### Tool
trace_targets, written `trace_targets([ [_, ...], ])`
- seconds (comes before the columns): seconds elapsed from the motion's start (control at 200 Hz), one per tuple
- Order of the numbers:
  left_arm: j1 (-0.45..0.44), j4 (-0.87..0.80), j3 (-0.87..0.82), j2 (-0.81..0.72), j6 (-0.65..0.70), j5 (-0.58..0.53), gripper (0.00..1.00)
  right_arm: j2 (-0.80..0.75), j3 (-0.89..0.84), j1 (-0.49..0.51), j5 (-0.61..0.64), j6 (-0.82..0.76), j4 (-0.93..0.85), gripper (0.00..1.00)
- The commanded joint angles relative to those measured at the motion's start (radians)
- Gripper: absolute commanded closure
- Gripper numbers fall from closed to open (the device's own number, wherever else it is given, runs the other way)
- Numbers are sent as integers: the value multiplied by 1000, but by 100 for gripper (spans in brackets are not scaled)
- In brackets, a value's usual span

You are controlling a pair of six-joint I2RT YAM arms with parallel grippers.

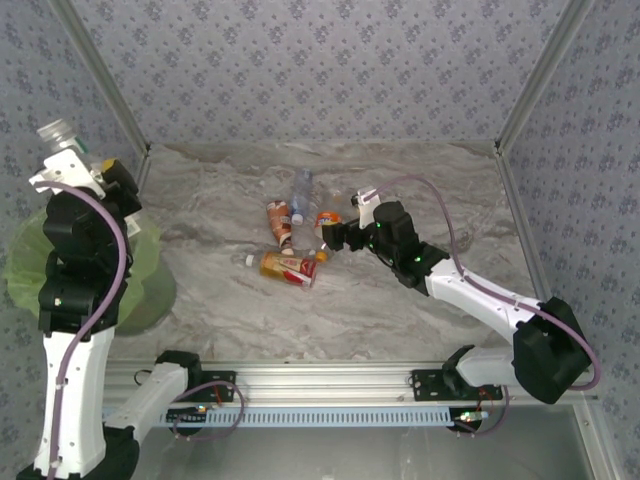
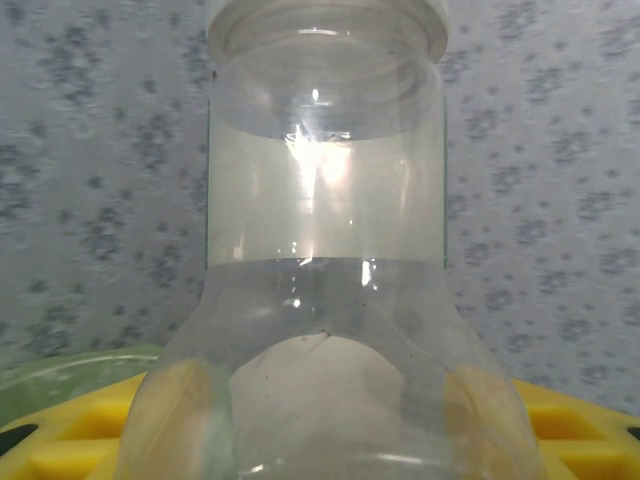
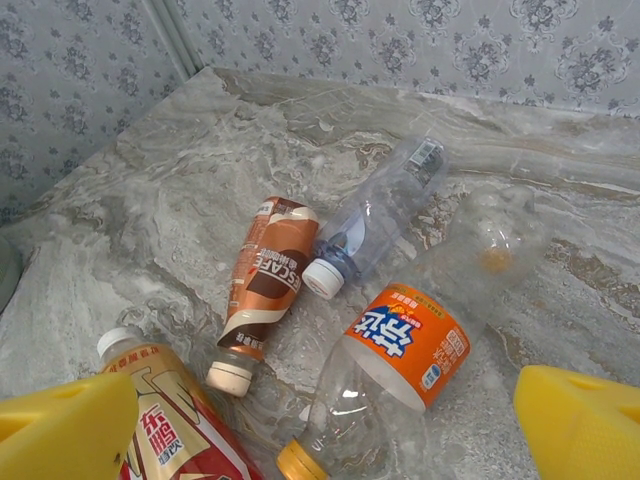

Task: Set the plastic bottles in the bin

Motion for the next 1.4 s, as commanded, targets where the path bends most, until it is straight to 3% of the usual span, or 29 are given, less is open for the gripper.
trace_targets([
  [0.0,50,-19,-26,-13,61,-173,66,-1,40,10,10,-22,-18,1],
  [0.22,204,118,-215,-60,144,-354,62,24,53,11,-9,-25,3,1],
  [0.45,511,197,-363,-36,-12,-234,63,67,107,12,-42,-34,-11,1],
  [0.565,596,195,-393,-12,-76,-241,59,75,120,15,-42,-39,-11,1],
  [0.7,611,184,-402,6,-113,-266,57,88,135,21,-42,-39,-17,1],
  [0.874,617,73,-340,66,-192,-326,29,96,144,39,-30,-38,-18,1],
  [1.124,591,-4,-270,73,-229,-177,1,100,149,46,-16,-49,-24,1],
  [1.394,482,-63,-201,97,-230,-93,1,115,162,50,-13,-53,-31,1],
])
